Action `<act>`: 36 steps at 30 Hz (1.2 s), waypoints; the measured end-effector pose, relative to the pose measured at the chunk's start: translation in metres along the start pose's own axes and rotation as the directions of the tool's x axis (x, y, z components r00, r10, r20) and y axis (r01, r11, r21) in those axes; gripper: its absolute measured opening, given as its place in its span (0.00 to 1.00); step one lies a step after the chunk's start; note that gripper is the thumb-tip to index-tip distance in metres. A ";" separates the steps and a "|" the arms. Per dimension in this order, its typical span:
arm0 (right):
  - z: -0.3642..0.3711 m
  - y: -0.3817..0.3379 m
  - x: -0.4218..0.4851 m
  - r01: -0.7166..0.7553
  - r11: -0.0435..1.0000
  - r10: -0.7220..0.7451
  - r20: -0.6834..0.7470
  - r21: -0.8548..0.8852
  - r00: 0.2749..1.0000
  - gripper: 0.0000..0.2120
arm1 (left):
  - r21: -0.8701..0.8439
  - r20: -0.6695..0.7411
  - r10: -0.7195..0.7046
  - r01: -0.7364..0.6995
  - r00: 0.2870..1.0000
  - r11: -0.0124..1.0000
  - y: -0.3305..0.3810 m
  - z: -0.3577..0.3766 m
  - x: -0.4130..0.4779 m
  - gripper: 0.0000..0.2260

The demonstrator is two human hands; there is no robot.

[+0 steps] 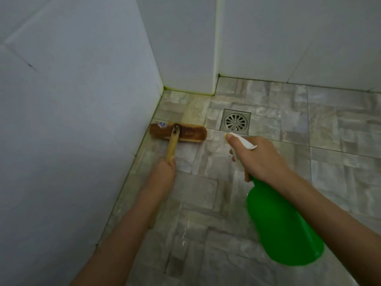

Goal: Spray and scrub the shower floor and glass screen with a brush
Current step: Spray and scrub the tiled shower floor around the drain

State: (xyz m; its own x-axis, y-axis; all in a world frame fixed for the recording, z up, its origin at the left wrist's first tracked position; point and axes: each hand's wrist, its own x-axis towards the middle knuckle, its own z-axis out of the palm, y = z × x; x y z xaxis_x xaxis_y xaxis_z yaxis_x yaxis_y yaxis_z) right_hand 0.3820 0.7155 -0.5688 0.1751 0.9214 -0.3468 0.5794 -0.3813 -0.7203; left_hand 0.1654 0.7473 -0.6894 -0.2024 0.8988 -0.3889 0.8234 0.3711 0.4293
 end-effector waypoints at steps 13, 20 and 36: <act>0.003 -0.019 0.019 -0.005 0.996 0.006 -0.006 0.093 1.000 0.33 | 0.099 -0.012 0.117 -0.115 0.993 0.988 0.005 -0.024 0.049 0.19; -0.017 -0.003 0.020 -0.011 0.998 0.012 -0.020 0.068 1.000 0.33 | 0.163 0.007 0.115 -0.115 0.993 0.980 -0.006 -0.030 0.048 0.21; -0.022 0.001 0.024 -0.029 0.992 0.036 -0.058 0.125 0.998 0.31 | 0.183 0.104 0.265 -0.280 0.959 0.942 -0.003 -0.023 0.050 0.19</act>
State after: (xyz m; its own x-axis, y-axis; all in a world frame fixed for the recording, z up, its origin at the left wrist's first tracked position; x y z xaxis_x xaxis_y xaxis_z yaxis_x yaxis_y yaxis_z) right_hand 0.4044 0.7387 -0.5647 0.2419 0.9097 -0.3375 0.4697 -0.4142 -0.7797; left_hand 0.1403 0.7967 -0.6915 0.0789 0.9357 -0.3438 0.9298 0.0553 0.3639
